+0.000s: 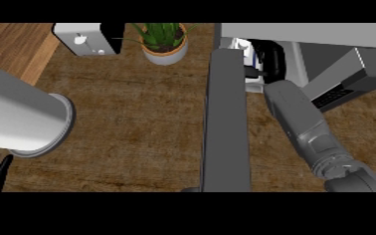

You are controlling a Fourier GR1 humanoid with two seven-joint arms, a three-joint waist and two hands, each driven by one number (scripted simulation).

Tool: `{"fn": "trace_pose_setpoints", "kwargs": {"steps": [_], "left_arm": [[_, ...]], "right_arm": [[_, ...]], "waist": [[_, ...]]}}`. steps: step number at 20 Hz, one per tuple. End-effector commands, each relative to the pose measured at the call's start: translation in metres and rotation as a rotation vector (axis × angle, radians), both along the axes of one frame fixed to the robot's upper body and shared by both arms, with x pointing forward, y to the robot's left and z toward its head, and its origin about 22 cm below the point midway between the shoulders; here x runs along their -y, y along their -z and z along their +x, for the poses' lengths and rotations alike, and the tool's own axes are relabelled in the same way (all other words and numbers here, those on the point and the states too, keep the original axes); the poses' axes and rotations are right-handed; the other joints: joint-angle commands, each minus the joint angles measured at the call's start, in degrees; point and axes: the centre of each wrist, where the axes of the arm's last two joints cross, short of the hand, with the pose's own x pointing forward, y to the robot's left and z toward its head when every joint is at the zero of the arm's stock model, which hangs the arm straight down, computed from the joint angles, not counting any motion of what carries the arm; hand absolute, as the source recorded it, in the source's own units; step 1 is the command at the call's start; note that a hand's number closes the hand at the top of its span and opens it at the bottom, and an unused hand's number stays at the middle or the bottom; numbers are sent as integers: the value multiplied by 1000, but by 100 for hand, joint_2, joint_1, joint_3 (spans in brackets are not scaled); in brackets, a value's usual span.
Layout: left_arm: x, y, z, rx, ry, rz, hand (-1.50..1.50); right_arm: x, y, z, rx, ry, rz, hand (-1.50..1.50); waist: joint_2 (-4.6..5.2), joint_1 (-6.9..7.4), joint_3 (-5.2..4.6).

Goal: Pick up the milk, place it into the microwave and close the microwave

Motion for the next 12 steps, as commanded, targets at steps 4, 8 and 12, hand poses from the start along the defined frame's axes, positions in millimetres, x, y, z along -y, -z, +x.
{"fn": "trace_pose_setpoints", "kwargs": {"steps": [4, 8, 12], "left_arm": [[-7, 1, 5, 7, 4, 11, -150], [0, -2, 14, 6, 15, 24, -150], [1, 2, 15, 7, 41, -1, -150]], "right_arm": [[3, 3, -1, 38, 132, -19, 150], [33, -11, 5, 29, 186, -10, 150], [53, -7, 1, -20, 230, -30, 150]], "waist": [[59, 100, 6], [95, 97, 10], [134, 192, 12]]}}
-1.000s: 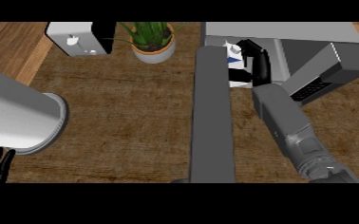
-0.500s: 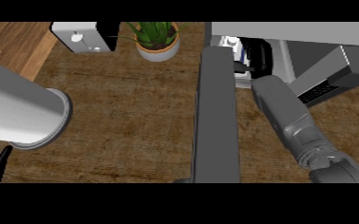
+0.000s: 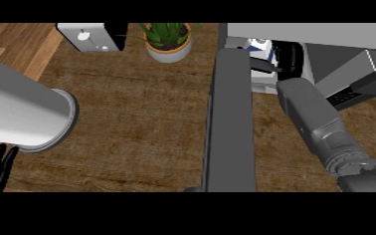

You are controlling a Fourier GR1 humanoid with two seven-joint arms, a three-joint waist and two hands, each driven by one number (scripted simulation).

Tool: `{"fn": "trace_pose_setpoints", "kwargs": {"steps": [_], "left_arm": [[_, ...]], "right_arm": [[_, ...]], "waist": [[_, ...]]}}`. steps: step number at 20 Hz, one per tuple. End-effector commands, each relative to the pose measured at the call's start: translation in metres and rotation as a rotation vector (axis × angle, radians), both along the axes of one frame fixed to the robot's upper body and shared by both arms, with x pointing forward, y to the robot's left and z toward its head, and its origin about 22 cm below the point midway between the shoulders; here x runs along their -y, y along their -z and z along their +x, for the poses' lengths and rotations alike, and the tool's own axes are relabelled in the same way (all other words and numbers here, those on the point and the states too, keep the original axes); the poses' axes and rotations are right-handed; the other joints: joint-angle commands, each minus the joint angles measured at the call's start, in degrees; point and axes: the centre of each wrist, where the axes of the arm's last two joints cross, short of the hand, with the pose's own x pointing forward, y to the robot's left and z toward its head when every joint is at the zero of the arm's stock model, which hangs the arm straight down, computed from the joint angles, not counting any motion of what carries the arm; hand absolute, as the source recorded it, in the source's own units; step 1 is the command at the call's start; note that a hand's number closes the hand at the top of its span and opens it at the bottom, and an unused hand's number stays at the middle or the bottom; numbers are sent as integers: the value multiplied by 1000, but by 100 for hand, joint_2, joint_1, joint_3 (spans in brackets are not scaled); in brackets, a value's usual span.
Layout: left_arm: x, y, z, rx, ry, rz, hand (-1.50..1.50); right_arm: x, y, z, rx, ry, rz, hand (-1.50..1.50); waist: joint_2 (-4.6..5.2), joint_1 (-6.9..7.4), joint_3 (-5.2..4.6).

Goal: Pick up the milk, place it into the microwave and close the microwave

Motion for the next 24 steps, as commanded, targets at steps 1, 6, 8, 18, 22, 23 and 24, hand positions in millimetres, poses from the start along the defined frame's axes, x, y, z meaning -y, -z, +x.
{"fn": "trace_pose_setpoints", "kwargs": {"steps": [1, 6, 8, 18, 22, 23, 24], "left_arm": [[12, 1, 7, -5, 13, -9, -150], [7, 6, 9, -21, 24, -7, -150], [6, 2, 15, -6, 19, -14, -150], [3, 8, 22, -30, 16, -5, -150], [3, 11, 24, -29, 29, 4, -150], [2, 11, 23, -34, 34, -4, -150], [4, 10, 34, -15, 38, 12, -150]], "right_arm": [[12, 4, -3, -15, 43, -40, 150], [20, 9, -7, -32, 94, -16, 150], [40, 7, -9, -52, 101, -66, 150], [22, 17, -12, -36, 65, -143, -150], [10, 6, -4, -22, 62, -138, -150], [5, 3, -2, -14, 75, -144, -150], [-4, 8, -4, -29, 42, -158, -150]], "waist": [[47, 60, 9], [77, 123, 11], [80, 88, 11], [102, 179, 21], [85, 241, 13], [67, 239, 9], [110, 229, 5]]}}
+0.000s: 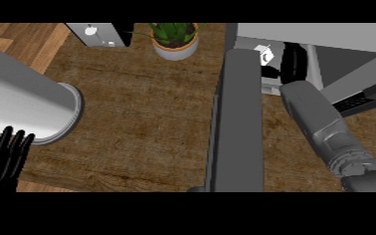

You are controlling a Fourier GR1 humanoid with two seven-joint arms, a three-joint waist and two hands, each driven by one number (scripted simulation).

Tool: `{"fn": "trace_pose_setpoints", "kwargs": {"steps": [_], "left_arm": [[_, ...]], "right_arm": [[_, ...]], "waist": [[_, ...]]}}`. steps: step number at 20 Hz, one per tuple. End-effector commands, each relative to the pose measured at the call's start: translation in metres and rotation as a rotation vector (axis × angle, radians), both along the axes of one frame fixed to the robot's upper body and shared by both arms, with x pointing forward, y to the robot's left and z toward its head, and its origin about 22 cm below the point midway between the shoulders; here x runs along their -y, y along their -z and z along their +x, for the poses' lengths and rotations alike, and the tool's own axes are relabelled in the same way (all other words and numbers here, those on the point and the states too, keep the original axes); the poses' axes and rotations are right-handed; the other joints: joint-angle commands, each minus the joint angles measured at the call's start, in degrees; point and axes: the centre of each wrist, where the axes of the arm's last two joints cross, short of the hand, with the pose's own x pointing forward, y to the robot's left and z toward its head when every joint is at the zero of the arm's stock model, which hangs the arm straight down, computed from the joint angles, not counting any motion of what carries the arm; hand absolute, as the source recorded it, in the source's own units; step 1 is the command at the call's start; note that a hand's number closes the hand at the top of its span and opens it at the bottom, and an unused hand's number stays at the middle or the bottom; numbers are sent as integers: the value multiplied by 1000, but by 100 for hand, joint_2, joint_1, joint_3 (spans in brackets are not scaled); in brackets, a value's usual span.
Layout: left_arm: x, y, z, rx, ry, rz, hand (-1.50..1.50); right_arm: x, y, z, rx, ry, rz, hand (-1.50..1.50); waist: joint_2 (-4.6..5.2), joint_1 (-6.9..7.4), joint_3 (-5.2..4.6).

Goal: Pick up the milk, place it into the microwave and close the microwave

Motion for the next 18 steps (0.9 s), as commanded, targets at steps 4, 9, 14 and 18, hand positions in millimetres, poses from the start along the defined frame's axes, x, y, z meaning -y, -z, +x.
{"fn": "trace_pose_setpoints", "kwargs": {"steps": [4, 9, 14, 18], "left_arm": [[-4, 0, 6, 5, 5, 11, -150], [-2, 1, 17, -5, 20, 6, -150], [0, 15, 11, 2, 15, -6, -150], [2, 15, 3, 5, -1, -6, -150]], "right_arm": [[-20, 12, -5, 4, -22, -22, -150], [-32, 9, -3, 4, -59, -34, -150], [-24, -6, 6, -6, -73, -21, -150], [-35, 5, 0, -11, -65, 6, -150]], "waist": [[-38, -45, 0], [-25, -82, 0], [-74, -102, -14], [-104, -94, -8]]}}
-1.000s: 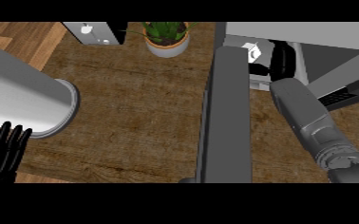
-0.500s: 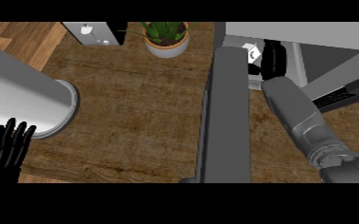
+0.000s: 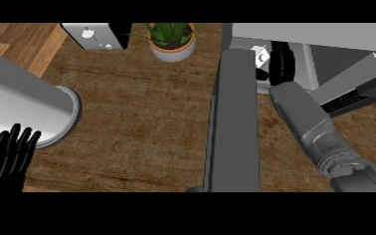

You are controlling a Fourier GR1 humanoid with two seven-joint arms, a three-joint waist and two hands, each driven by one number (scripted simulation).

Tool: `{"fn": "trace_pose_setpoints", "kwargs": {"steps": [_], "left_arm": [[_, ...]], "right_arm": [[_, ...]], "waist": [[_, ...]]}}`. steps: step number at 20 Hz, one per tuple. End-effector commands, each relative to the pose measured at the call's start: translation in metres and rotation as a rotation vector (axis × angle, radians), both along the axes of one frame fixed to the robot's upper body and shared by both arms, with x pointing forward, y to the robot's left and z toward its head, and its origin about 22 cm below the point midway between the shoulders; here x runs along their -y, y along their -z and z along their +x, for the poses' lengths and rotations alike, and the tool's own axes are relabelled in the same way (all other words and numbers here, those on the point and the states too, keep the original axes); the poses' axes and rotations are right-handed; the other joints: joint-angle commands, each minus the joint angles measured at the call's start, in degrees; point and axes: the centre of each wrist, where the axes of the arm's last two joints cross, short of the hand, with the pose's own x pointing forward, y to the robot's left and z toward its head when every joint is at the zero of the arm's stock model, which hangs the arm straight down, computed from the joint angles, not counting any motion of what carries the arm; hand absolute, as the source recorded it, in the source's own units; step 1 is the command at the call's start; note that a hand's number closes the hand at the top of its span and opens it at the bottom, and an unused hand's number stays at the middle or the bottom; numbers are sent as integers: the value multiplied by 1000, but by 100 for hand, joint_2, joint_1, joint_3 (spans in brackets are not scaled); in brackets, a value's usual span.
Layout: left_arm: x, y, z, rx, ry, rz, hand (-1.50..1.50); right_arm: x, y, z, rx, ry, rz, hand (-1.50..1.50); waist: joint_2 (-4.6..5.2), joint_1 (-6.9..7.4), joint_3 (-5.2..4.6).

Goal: Pick up the milk, place it into the microwave and close the microwave

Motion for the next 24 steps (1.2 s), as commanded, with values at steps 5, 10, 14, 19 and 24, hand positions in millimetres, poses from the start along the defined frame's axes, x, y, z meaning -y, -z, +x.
{"fn": "trace_pose_setpoints", "kwargs": {"steps": [5, 10, 14, 19, 24], "left_arm": [[4, 4, -3, 24, -16, 13, -150], [1, 2, -11, 30, -42, 11, -150], [16, 4, -8, 14, -28, -3, -150], [20, 10, -29, 9, -25, -2, -150], [32, 6, -38, -18, 29, 30, -150]], "right_arm": [[9, -4, 1, 3, -19, 58, -150], [19, 10, -8, -9, -79, 90, -150], [7, 26, -17, -8, -139, 165, -150], [16, 46, -33, -29, -224, 264, -150], [5, 66, -49, -30, -259, 371, -150]], "waist": [[-48, -106, -1], [-119, -245, -3], [-119, -285, 2], [-199, -418, -10], [-239, -510, -14]]}}
